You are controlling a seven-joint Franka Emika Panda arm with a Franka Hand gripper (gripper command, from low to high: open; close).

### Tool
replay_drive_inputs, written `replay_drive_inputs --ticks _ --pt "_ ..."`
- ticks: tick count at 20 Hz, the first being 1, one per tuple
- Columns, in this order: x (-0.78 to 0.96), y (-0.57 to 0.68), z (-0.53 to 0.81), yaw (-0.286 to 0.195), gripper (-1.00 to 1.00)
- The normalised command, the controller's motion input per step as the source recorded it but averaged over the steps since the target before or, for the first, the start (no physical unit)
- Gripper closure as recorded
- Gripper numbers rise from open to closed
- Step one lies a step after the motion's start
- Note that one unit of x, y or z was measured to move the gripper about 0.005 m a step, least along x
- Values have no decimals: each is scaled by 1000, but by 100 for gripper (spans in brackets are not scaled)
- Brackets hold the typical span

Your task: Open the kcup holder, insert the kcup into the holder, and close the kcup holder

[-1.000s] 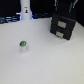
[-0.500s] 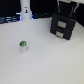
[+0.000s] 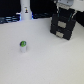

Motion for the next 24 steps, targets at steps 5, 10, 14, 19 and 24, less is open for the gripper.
replay_drive_inputs --ticks 5,10,14,19,24 --pt "-410 80 -395 6 -100" --pt "-414 16 -477 -28 -100" --pt "-327 3 -511 -35 -100" --pt "-184 -3 -222 -15 100" --pt "25 -17 -4 -8 100"
